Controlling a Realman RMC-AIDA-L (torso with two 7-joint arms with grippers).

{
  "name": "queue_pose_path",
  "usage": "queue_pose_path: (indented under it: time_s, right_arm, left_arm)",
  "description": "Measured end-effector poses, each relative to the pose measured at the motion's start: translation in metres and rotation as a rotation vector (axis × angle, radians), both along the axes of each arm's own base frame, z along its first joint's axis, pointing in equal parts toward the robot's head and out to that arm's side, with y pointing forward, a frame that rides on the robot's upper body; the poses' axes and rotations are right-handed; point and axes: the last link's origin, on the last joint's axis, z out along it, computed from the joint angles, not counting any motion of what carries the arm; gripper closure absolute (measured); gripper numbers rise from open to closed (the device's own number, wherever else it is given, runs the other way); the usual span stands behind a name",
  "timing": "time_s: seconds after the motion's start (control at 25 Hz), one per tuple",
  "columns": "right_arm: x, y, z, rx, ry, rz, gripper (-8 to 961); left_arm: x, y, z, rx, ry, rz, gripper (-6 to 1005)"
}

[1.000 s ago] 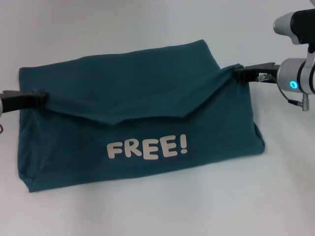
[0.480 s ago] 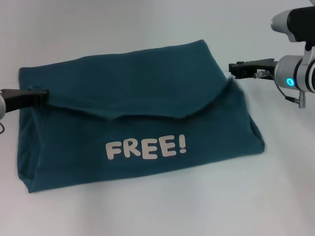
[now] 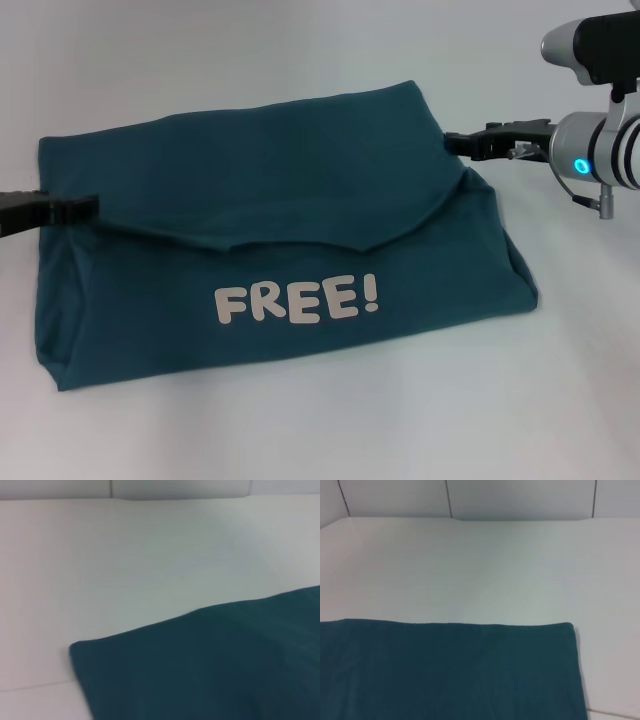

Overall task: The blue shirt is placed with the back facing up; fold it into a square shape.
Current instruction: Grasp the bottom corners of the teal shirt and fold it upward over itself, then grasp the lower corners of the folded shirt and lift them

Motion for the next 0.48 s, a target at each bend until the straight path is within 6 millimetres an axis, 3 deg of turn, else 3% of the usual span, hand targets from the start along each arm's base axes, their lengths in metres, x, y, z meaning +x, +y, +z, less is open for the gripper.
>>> queue_pose_path:
  time_s: [0.28,0.32,0.48]
  right_arm:
    - [-0.002,-0.004,-0.002,-0.052,0.022,0.009,195]
    - [-0.003,-0.005,-0.001,-0.074,0.028,0.015,155]
    - [-0.009,-0.008,0.009,-0.128,0.040,0.042,49]
  left_arm:
    - [-0.004,-0.007,0.020,-0.002,-0.085,0.044,287]
    - [0.000,-0.016,0.031,-0.040,-0.160,0.080,249]
    - [0.002,-0.040,0.039,-0.163,-0.254,0.231,101]
